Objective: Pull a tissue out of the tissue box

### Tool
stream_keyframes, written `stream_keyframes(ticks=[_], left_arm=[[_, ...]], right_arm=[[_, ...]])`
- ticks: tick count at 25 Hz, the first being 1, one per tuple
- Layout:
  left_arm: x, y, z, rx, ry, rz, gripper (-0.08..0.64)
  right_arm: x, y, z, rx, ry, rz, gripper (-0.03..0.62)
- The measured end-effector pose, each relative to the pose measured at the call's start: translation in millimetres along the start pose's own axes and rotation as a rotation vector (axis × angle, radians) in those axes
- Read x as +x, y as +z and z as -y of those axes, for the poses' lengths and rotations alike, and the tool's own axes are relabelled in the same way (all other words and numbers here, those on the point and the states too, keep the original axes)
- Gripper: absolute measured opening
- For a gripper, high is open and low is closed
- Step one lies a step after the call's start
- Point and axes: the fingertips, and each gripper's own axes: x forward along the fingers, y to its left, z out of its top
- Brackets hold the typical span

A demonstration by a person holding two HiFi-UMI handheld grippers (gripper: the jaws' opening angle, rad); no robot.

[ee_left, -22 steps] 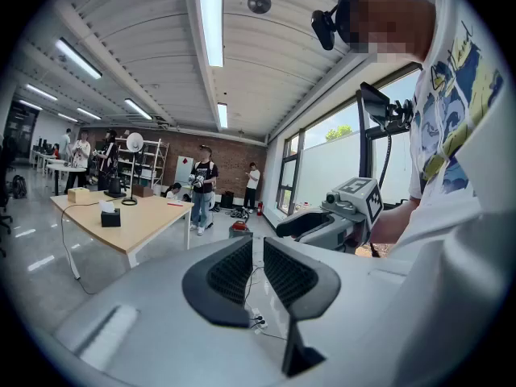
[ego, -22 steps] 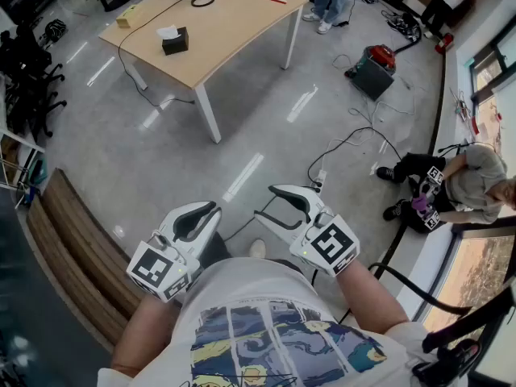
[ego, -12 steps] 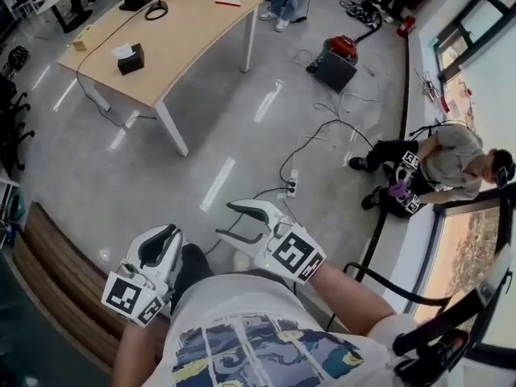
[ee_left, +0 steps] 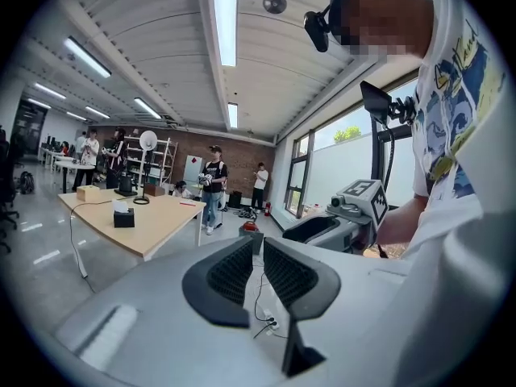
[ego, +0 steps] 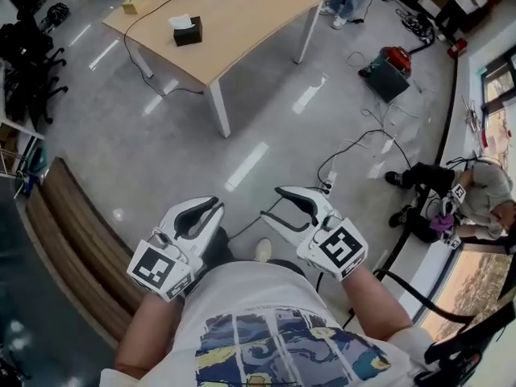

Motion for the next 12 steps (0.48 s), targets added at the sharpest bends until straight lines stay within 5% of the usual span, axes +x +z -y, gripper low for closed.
stream_keyframes(ticks=[9,12], left_arm=[[-19,8,-108,-0.039,0.004,0.016,0.003],[-29,13,-149,-0.041,-0.013,0.015,0.003]], right_arm=[[95,33,22,0.002,-0.017,-0.011,0.014],[136,53,28,-0.01,-0.019,-0.017,0.003]])
